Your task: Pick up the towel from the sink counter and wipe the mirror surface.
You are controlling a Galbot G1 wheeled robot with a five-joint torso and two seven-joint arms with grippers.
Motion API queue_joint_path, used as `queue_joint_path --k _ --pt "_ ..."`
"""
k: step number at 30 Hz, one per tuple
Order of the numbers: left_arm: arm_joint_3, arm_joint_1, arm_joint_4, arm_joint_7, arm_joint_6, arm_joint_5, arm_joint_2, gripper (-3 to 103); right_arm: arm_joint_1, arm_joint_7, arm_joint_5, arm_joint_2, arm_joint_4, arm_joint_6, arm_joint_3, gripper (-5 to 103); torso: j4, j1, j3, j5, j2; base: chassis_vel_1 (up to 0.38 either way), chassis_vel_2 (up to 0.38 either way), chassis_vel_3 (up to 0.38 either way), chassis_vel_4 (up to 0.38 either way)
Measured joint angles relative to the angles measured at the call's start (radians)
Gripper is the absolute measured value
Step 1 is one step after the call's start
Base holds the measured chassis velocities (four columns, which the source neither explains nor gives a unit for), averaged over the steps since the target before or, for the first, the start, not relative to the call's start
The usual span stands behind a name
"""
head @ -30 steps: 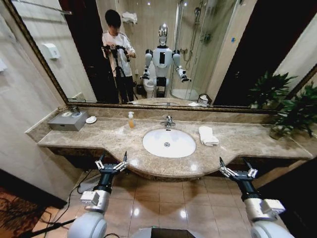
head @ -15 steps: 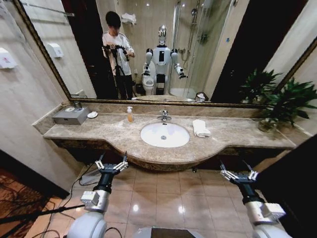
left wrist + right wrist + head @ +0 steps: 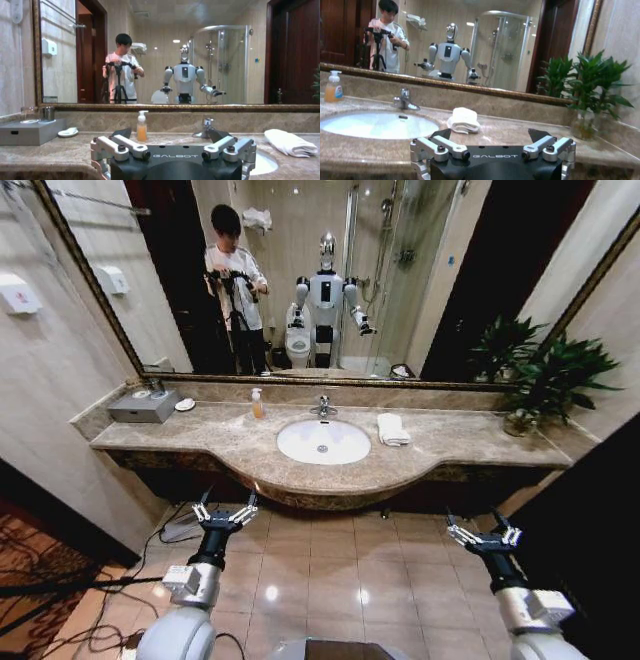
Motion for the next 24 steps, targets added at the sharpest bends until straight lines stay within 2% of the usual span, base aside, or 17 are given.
queue_joint_path --k 4,5,9,12,14,16,20,24 --pt "0.0 0.0 0.0 0.0 0.0 0.0 0.0 100 0.005 0.001 -0.005 0.005 -0.011 -0.001 0.0 100 -0.0001 0.0 0.0 -0.0005 0.0 0.106 -0.207 -0.105 0.189" --pt "0.0 0.0 0.0 0.0 0.0 0.0 0.0 100 0.007 0.001 -0.007 0.007 -0.014 -0.001 0.0 100 -0.0002 0.0 0.0 0.0007 0.0 0.115 -0.189 -0.118 0.181" --pt "0.0 0.0 0.0 0.0 0.0 0.0 0.0 100 0.009 0.002 -0.01 0.017 -0.019 0.001 -0.002 100 0.0001 0.0 0.0 -0.0007 0.0 0.119 -0.201 -0.123 0.206" --pt "0.0 0.0 0.0 0.0 0.0 0.0 0.0 100 0.009 0.006 -0.01 0.022 -0.024 0.005 -0.002 100 0.0003 0.0 0.0 0.0009 0.0 0.15 -0.207 -0.137 0.228" --pt "0.0 0.0 0.0 0.0 0.0 0.0 0.0 100 0.007 0.008 -0.01 0.024 -0.029 0.011 0.001 100 -0.0001 0.0 0.0 -0.0005 0.0 0.139 -0.224 -0.139 0.216" --pt "0.0 0.0 0.0 0.0 0.0 0.0 0.0 100 0.007 0.008 -0.01 0.027 -0.03 0.014 0.001 100 0.0 0.0 0.0 0.0005 0.0 0.121 -0.236 -0.14 0.211" --pt "0.0 0.0 0.0 0.0 0.0 0.0 0.0 100 0.023 0.012 -0.011 0.055 -0.021 0.014 -0.003 100 -0.0002 -0.001 0.0 0.0001 0.0 0.098 -0.208 -0.111 0.166" --pt "0.0 0.0 0.0 0.0 0.0 0.0 0.0 100 0.072 0.012 -0.028 0.116 0.014 -0.026 0.0 100 0.0003 -0.001 0.0 -0.0006 0.0 0.041 -0.054 -0.031 0.06"
